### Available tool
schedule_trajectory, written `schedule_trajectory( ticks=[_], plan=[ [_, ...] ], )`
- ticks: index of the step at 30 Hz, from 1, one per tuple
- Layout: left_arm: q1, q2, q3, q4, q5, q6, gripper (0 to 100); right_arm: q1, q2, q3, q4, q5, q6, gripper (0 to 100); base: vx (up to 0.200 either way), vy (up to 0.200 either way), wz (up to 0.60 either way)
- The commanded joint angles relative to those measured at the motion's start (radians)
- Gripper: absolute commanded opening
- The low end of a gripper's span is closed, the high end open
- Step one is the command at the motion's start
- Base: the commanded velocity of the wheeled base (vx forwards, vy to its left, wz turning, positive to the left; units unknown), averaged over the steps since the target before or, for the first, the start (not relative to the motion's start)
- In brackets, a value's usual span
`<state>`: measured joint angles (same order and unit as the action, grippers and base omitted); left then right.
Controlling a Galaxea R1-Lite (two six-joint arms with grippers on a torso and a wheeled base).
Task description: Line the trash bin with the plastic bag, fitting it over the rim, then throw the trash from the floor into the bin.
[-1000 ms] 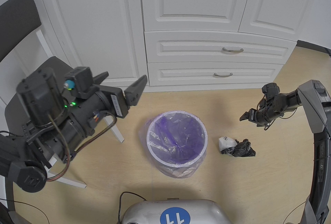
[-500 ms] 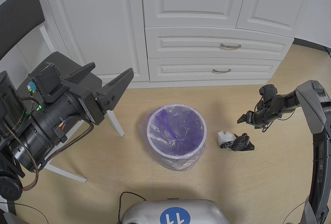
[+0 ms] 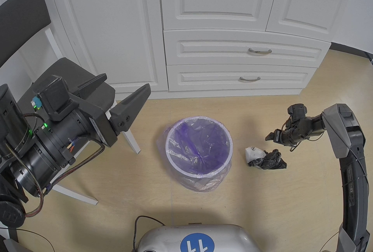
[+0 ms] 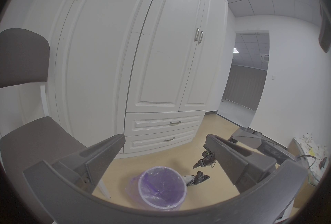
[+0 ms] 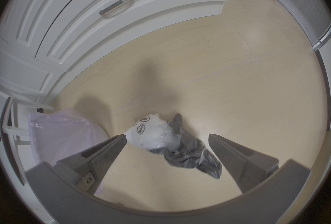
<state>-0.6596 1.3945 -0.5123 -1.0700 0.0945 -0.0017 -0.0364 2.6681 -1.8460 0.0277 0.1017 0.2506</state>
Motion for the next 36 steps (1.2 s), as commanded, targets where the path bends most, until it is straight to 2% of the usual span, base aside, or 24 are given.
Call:
schedule_trajectory(
  ticks=[1, 6, 13, 20, 29, 33, 34, 36],
  plan=[
    [-0.008, 0.008, 0.003, -0.001, -0.009, 0.003, 100, -0.007, 0.136, -0.098, -0.017, 0.000, -0.031, 100, 0.000, 0.000, 0.00],
    [-0.008, 0.009, 0.003, -0.001, -0.016, 0.003, 100, -0.008, 0.176, -0.154, 0.020, 0.006, -0.103, 100, 0.000, 0.000, 0.00],
    [-0.008, 0.015, 0.009, -0.001, -0.016, 0.028, 100, -0.023, 0.217, -0.154, 0.090, 0.041, -0.264, 100, 0.000, 0.000, 0.00],
    [-0.011, 0.024, 0.014, -0.001, -0.016, 0.031, 100, -0.011, 0.242, -0.154, 0.113, 0.041, -0.349, 100, 0.000, 0.000, 0.00],
    [-0.014, 0.055, 0.014, -0.001, -0.016, 0.032, 100, 0.003, 0.257, -0.154, 0.086, 0.035, -0.350, 100, 0.000, 0.000, 0.00],
    [-0.014, 0.055, 0.015, -0.001, -0.015, 0.034, 100, 0.009, 0.263, -0.154, 0.005, 0.030, -0.298, 100, 0.000, 0.000, 0.00],
    [-0.014, 0.051, 0.015, -0.001, -0.015, 0.034, 100, 0.018, 0.269, -0.154, -0.028, 0.019, -0.263, 100, 0.000, 0.000, 0.00],
    [-0.014, 0.044, 0.020, -0.001, -0.015, 0.035, 100, 0.020, 0.273, -0.154, -0.037, 0.010, -0.254, 100, 0.000, 0.000, 0.00]
  ],
)
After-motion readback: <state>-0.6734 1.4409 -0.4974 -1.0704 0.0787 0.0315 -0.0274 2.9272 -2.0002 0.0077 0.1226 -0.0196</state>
